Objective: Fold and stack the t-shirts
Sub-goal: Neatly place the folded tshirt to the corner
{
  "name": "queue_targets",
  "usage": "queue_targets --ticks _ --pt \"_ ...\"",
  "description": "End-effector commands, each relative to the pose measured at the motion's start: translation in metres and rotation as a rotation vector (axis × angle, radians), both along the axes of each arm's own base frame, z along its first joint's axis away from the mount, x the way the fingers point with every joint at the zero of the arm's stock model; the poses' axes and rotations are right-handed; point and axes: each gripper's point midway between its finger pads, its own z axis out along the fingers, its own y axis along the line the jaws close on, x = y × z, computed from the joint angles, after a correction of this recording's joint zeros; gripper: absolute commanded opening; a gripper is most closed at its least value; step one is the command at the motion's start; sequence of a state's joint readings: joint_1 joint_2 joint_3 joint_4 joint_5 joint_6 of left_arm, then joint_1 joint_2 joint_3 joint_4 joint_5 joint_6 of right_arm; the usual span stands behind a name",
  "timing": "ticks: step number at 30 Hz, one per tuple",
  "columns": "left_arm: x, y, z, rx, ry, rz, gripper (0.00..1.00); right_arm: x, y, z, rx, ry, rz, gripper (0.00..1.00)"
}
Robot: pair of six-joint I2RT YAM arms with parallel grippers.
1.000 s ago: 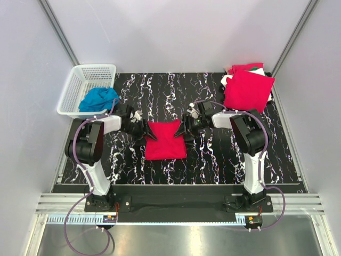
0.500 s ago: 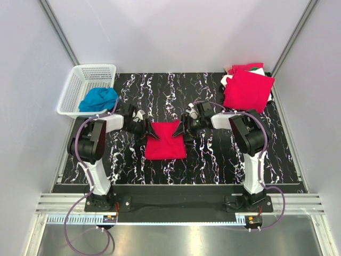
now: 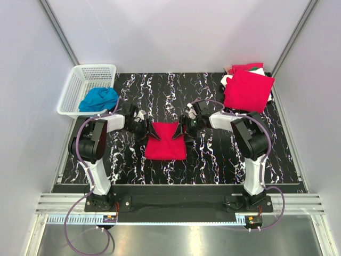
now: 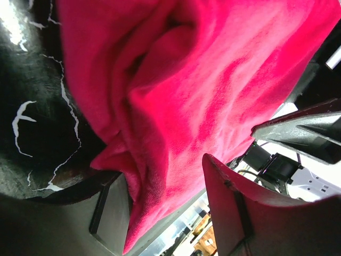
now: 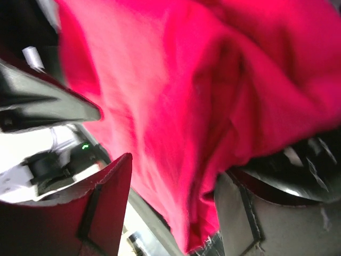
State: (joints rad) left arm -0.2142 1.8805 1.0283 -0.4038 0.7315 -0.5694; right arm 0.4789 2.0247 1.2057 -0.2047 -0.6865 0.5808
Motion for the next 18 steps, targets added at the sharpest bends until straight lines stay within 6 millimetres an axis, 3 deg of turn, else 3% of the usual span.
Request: queue_targets --ticks 1,8,18 --pt "-0.009 0.016 -0.037 0.152 0.01 -0.015 0.58 -0.018 -0.059 -0.032 -0.356 -0.004 -0.05 0.68" --pt "-0.007 0.016 -0.033 0.152 0.015 -0.015 0.57 -0.025 -0.067 -0.028 -0.395 0.013 -0.051 0.69" --pt "-0.008 0.018 -0.036 0.168 0.021 -0.016 0.57 -0.038 -0.056 -0.057 -0.322 0.098 -0.038 0.67"
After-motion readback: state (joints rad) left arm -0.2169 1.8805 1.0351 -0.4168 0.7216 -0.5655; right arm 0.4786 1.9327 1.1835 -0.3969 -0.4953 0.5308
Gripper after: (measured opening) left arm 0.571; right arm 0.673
